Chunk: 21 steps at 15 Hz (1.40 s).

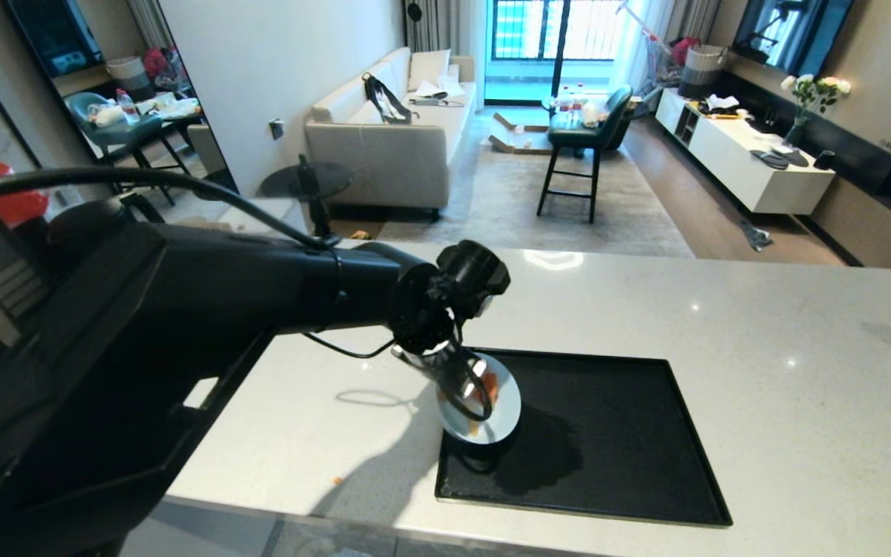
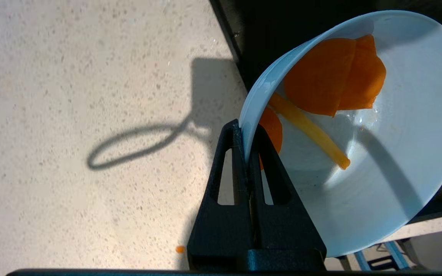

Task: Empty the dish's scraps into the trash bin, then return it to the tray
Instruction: Move the bowl over the trash can

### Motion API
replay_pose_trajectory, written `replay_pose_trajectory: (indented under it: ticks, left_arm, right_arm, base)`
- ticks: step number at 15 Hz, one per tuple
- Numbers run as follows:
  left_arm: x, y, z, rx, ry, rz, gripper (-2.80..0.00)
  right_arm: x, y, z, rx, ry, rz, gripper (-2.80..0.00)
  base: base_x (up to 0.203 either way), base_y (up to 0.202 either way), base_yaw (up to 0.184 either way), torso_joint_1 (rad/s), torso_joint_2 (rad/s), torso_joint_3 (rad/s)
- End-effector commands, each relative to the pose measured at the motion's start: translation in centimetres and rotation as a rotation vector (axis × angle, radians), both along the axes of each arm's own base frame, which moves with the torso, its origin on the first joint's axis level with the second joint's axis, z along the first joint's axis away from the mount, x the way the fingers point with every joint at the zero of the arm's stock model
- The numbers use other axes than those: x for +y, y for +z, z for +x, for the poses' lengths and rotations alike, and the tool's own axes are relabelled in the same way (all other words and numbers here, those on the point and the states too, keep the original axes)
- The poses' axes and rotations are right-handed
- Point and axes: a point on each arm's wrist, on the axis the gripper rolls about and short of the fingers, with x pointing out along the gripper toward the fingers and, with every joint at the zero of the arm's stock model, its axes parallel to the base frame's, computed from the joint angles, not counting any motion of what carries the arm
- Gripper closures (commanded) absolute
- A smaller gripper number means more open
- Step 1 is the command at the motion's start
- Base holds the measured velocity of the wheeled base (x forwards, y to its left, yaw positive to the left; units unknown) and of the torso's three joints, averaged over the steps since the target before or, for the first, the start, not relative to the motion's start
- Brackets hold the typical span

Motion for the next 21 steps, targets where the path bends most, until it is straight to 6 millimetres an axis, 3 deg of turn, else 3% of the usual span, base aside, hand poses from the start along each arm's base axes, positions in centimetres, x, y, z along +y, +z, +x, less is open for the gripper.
replay_pose_trajectory:
  ticks: [1,6,10,13,17,19,21]
  left_arm:
    - [0.6,1.1,-0.1,-0.008,0.02,-0.013,0.0]
    - [4.2,6.0,-0.8,-0.044,0.148,-0.096,0.0]
    - [11.0,10.9,-3.2,-0.083,0.281,-0.134,0.0]
    - [17.8,13.4,-7.2,-0.117,0.422,-0.15,0.0]
    - [25.5,14.6,-14.0,-0.153,0.647,-0.188,0.0]
    - [27.9,14.7,-17.4,-0.135,0.736,-0.232,0.0]
    - [28.9,14.0,-20.3,-0.115,0.771,-0.287,0.0]
  right_arm:
    - [0.0,0.0,0.0,-0.002,0.0,0.0,0.0]
    - [0.0,0.0,0.0,-0.002,0.0,0.0,0.0]
    - [0.0,0.0,0.0,-0.002,0.0,0.0,0.0]
    - [0.0,0.0,0.0,0.0,0.0,0.0,0.0]
    - [0.0,0.0,0.0,-0.002,0.0,0.0,0.0]
    - [0.0,0.0,0.0,-0.001,0.0,0.0,0.0]
    - [0.0,0.0,0.0,-0.002,0.0,0.0,0.0]
  base:
    - [0.0,0.0,0.0,0.0,0.0,0.0]
    - [0.0,0.0,0.0,0.0,0.0,0.0]
    - [0.0,0.0,0.0,0.0,0.0,0.0]
    - [0.0,0.0,0.0,0.0,0.0,0.0]
    - [0.0,0.0,0.0,0.0,0.0,0.0]
    - [0.0,0.0,0.0,0.0,0.0,0.0]
    - [0.0,0.0,0.0,0.0,0.0,0.0]
